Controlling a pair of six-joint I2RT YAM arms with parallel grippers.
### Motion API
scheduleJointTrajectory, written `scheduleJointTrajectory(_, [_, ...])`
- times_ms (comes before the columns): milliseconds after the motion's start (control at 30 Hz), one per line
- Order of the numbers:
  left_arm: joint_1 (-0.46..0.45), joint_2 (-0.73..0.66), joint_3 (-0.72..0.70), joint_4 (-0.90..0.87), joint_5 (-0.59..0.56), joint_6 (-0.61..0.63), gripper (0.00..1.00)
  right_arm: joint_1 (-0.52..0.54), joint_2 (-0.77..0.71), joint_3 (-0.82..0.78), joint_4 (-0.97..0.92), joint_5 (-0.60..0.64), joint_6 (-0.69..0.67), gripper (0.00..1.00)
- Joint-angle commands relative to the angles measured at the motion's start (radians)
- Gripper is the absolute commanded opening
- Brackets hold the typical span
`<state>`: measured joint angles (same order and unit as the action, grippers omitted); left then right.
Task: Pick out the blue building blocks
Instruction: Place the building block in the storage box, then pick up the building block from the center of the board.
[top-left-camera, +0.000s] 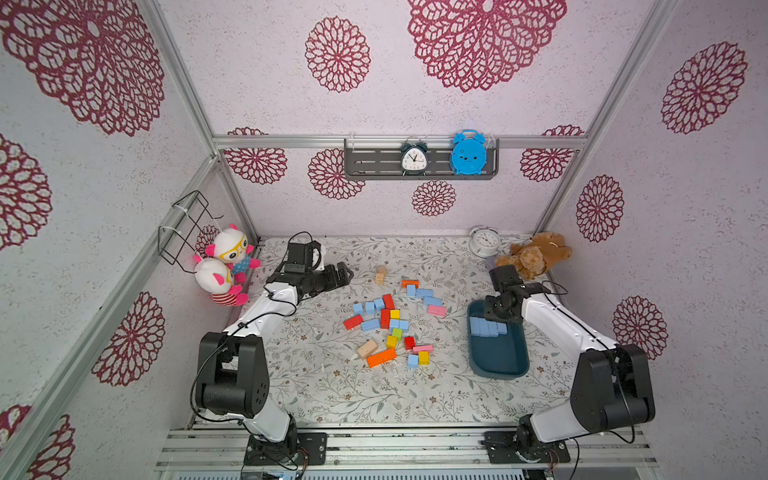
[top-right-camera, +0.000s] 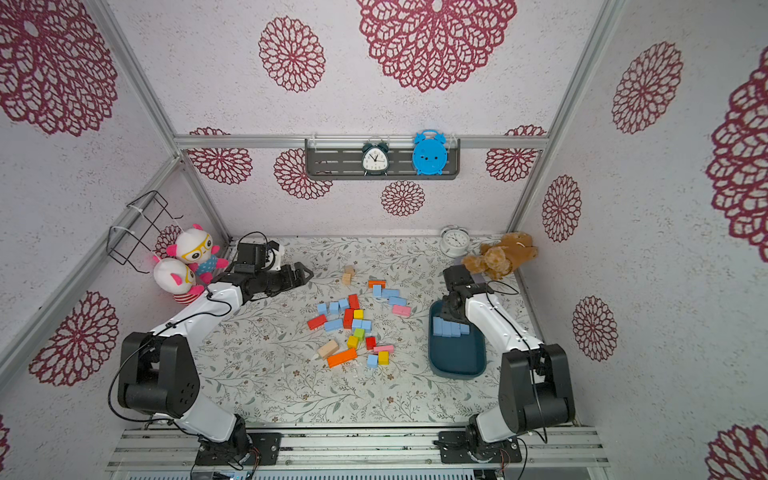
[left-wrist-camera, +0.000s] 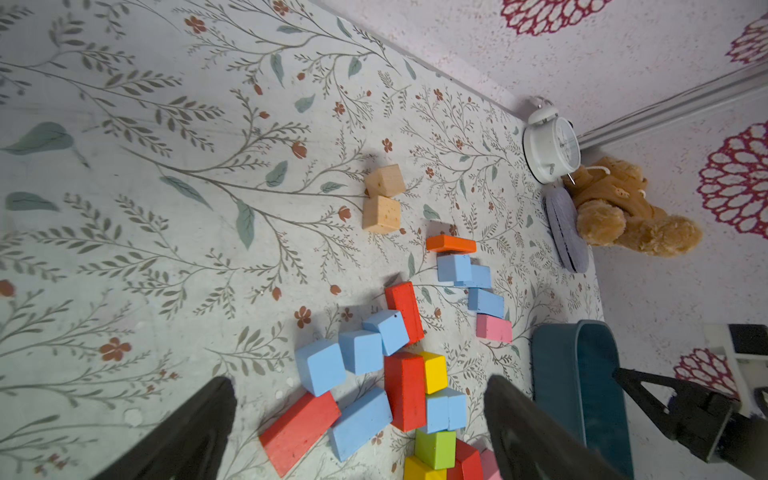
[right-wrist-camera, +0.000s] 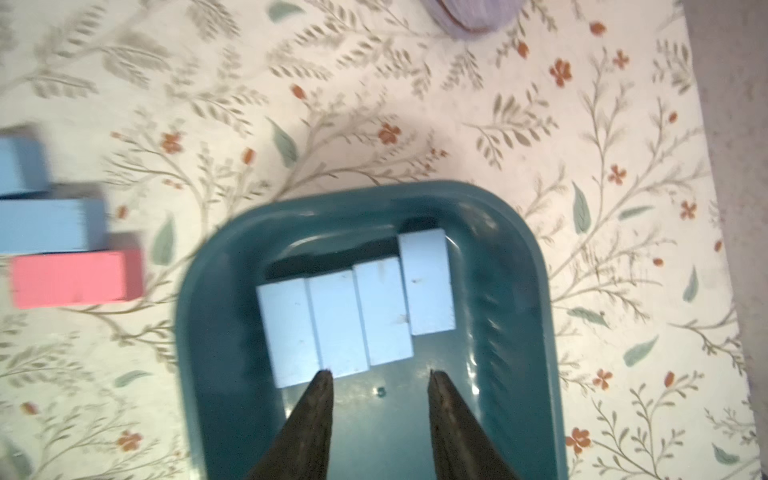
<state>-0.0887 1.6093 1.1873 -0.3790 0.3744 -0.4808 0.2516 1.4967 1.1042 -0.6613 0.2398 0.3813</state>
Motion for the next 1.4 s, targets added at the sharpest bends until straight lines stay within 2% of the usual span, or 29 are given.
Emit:
scheduleJointTrajectory(0, [0.035,-0.06,-0.017,0.006,-0.011,0.002,0.97,0.055,0.062,0.088,-0.057,-0.001,-0.017,0.44])
scheduleJointTrajectory(300, [0.148,-0.118,-0.066,0.034,-0.005,-0.022,0.97,0.186,0.35,0.364,-0.001,-0.051,-0.052,0.5])
scheduleJointTrajectory(467, [0.176,-0.132,-0.084,0.04,0.002,-0.026,0.97,0.216,0.539,0.559,-0.062,-0.031,-0.093,0.54])
scheduleJointTrajectory(600, [0.187,-0.125,-0.089,0.045,0.007,-0.03,0.97,0.221,0.635,0.653,-0.061,-0.043,-0.158,0.57])
scheduleJointTrajectory(667, [0.188,-0.119,-0.086,0.046,0.007,-0.028,0.97,0.222,0.662,0.68,-0.039,-0.069,-0.203,0.6])
scheduleJointTrajectory(800, [0.188,-0.107,-0.08,0.045,0.007,-0.029,0.97,0.232,0.684,0.691,0.032,-0.114,-0.283,0.6])
scheduleJointTrajectory(967, [0.19,-0.097,-0.074,0.04,0.002,-0.025,0.97,0.239,0.691,0.691,0.098,-0.191,-0.269,0.59])
scheduleJointTrajectory(1367, [0.191,-0.091,-0.066,0.04,0.004,-0.029,0.97,0.269,0.776,0.781,0.095,-0.249,-0.238,0.59])
